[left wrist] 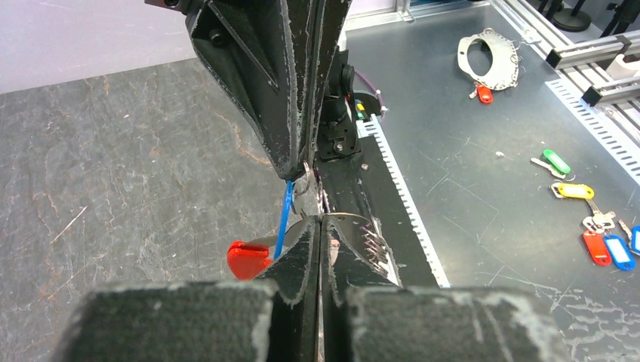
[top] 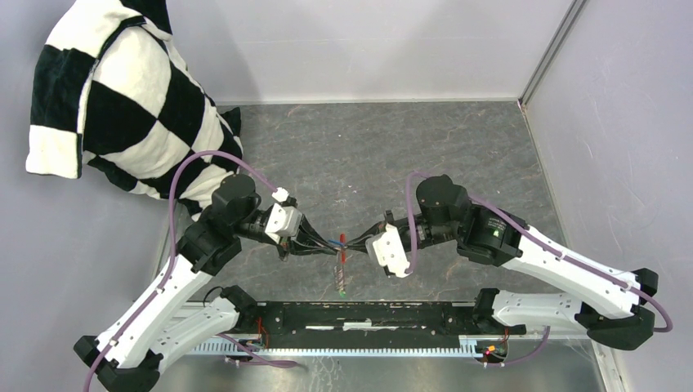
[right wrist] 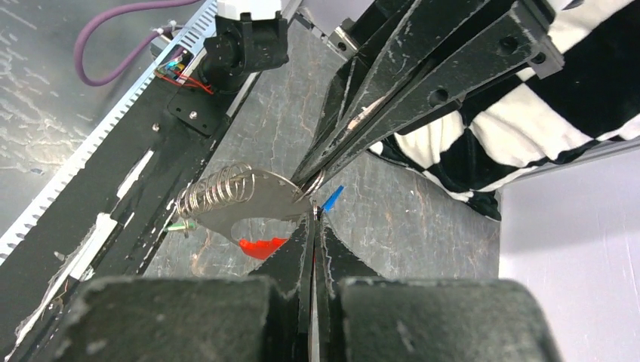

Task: Put the keys on the keyring
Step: Insert the key onto the keyring.

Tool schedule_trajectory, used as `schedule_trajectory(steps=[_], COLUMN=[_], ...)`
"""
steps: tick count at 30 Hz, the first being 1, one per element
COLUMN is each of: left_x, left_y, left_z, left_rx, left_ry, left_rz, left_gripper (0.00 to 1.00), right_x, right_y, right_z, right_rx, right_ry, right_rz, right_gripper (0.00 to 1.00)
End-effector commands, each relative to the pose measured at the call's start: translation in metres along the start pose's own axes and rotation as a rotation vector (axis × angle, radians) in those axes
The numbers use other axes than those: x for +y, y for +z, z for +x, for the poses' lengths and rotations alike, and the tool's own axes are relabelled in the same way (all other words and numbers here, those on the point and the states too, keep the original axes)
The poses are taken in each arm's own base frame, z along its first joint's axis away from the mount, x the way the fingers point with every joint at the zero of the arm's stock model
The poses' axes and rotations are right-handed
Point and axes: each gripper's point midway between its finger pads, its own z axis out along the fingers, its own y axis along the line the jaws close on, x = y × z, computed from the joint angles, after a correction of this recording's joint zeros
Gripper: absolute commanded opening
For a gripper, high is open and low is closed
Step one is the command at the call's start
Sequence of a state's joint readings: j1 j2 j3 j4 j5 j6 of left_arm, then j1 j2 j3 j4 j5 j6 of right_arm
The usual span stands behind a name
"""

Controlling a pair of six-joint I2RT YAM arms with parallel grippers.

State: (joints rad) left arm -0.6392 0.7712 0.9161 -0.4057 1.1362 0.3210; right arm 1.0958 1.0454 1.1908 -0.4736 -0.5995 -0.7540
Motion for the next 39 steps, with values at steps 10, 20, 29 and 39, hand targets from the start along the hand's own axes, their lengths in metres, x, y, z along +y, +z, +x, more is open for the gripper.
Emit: schedule_trajectory(steps=[10,20,29,39], left_x=[-0.008,-0.008,-0.009,-0.010], left_y=[-0.003,-0.003,-0.004,-0.004], left_z=[-0.019,-0.017,-0.017,-0.015], left_rx=[-0.032,-0.028,-0.027,-0.020], left_ry=[0.088,0.087,0.093,0.091], left_rz=[0.029,0.031,0.032,0.031], left_gripper=[0.02,0.02,0.02,0.02], right_x=[-0.003,-0.006,-0.006,-0.005], right_y=[-0.002,-0.001,0.002,0.005], right_z=[-0.012,-0.017,-0.022,-0.026], right_rx=[0.017,0.007,-0.008,-0.016], right_ry=[-0.073,-0.080,-0.081,-0.087], right_rz=[0.000,0.008,0.001,-0.013], right_gripper=[0.00,0.00,0.00,0.00])
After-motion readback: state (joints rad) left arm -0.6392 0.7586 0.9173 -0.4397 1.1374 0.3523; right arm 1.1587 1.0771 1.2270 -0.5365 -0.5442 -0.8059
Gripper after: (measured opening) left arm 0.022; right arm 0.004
